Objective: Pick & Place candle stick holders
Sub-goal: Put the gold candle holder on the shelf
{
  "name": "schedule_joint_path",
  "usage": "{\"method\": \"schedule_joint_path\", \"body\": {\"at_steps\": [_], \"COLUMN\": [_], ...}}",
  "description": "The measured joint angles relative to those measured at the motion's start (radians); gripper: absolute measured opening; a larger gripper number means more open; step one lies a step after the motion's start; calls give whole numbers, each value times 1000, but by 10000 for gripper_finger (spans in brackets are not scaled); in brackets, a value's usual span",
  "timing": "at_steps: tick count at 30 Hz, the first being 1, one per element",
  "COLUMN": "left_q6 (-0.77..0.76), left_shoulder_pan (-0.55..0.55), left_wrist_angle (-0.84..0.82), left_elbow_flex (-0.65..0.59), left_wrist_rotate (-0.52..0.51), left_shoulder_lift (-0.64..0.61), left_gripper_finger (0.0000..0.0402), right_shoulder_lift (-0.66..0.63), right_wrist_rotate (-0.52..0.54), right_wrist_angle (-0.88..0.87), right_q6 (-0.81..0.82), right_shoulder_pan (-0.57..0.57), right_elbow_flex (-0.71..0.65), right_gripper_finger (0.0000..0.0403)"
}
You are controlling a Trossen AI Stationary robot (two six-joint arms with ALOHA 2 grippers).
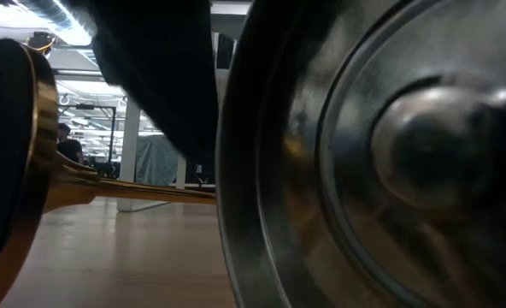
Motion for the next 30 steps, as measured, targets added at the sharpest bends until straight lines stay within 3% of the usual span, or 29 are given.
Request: {"method": "schedule_joint_path", "body": {"at_steps": [10, 16, 30], "left_q6": [-12, -56, -78], "left_shoulder_pan": [24, 42, 47], "left_wrist_angle": [-44, -58, -41], "left_elbow_flex": [1, 1, 1], "left_wrist_rotate": [-27, 40, 59], "left_shoulder_lift": [1, 16, 20], "left_gripper_finger": [142, 141, 141], "right_shoulder_lift": [0, 0, 0], "right_wrist_rotate": [9, 11, 10], "right_wrist_angle": [-53, -67, -67], "right_q6": [46, 68, 68], "right_shoulder_pan": [0, 0, 0], "right_elbow_flex": [8, 8, 9], "right_gripper_finger": [5, 5, 5]}}
